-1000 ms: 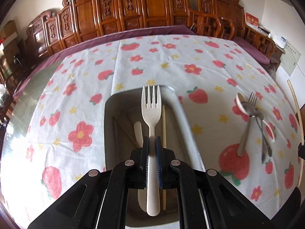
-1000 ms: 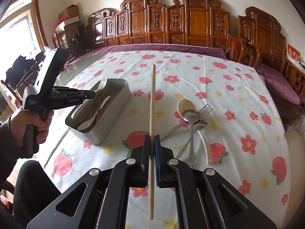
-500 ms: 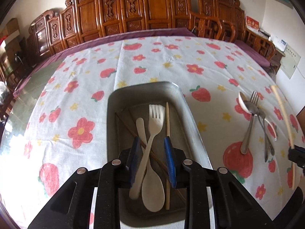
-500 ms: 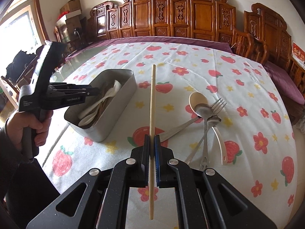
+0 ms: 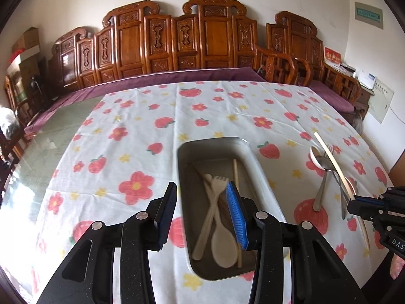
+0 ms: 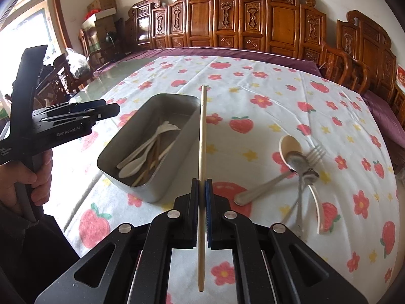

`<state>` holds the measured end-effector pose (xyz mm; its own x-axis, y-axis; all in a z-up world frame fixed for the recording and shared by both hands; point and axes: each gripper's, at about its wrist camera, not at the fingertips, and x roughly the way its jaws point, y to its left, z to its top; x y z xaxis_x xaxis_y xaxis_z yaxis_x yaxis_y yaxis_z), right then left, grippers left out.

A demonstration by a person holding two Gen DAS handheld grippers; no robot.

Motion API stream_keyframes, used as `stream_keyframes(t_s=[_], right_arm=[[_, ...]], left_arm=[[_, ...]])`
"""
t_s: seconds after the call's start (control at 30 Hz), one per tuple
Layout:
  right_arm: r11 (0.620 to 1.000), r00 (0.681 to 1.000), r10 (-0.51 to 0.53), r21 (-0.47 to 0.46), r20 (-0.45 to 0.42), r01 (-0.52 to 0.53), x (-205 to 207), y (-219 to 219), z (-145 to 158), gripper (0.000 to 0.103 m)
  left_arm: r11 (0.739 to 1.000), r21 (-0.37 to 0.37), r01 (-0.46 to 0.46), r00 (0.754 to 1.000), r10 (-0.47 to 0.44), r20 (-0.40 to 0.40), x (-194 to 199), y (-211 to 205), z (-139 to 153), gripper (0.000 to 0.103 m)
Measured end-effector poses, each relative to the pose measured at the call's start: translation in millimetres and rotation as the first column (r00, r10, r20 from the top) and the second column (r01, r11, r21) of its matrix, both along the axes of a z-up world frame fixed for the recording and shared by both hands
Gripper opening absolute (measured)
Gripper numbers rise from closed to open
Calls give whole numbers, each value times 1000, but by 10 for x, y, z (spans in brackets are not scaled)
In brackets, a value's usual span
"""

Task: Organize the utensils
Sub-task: 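Carry the wooden chopstick into the metal tray and open the right tool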

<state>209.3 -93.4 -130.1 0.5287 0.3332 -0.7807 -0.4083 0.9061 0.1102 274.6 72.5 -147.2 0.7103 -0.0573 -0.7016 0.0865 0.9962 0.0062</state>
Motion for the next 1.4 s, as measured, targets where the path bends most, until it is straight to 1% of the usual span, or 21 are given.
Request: stream_keyframes(t_s=[0.07, 0.13, 0.2, 0.3, 0.4, 0.57, 0.67, 0.77, 0.9, 1.03, 1.13, 1.23, 1.4], right_arm=[[1000, 1000, 9, 0, -4, -9, 38, 91, 1, 6], [1000, 1000, 18, 3, -5, -18, 57, 173, 9, 6], [1000, 1000, 30, 6, -5, -29, 96, 272, 16, 6], [999, 999, 46, 8, -8, -46, 165, 411, 15, 6], [998, 998, 63, 7, -12, -63, 223, 556, 17, 6], [997, 996, 82, 0, -18, -82, 367, 782, 11, 6], [996, 996, 90, 4, -28, -90, 464, 891, -19, 6], [995, 994, 97, -12, -42, -98, 597, 1017, -76, 6], [996, 994, 91, -17, -56, -92, 737, 1114, -129, 6], [998, 994, 63, 12, -92, -62, 865, 1137, -228, 6], [998, 991, 38, 52, -130, -32, 939, 1127, -325, 6], [997, 989, 30, 68, -147, -20, 946, 1152, -405, 6], [998, 986, 44, 47, -159, -37, 879, 1230, -528, 6]], left_arm=[[1000, -7, -9, 1000, 9, 1, -8, 75, 6, 40], [1000, -17, -21, 1000, 21, 4, -14, 164, 9, 47], [999, -20, -25, 1000, 25, 12, -29, 237, 22, 60], [999, -15, -34, 999, 35, 33, -54, 333, 56, 71], [999, -22, -42, 998, 43, 41, -60, 403, 77, 75], [998, -21, -60, 997, 60, 37, -33, 529, 72, 77], [997, -22, -78, 996, 79, 41, -21, 591, 74, 87], [996, -12, -92, 995, 93, 45, -16, 626, 78, 88], [994, -27, -110, 993, 111, 33, 0, 709, 60, 88], [990, -52, -133, 991, 134, 21, 13, 801, 43, 88], [987, -76, -142, 990, 143, 11, 20, 836, 35, 88], [987, -70, -143, 989, 144, 16, 15, 829, 37, 88], [988, -70, -135, 991, 136, 12, 22, 795, 28, 88]])
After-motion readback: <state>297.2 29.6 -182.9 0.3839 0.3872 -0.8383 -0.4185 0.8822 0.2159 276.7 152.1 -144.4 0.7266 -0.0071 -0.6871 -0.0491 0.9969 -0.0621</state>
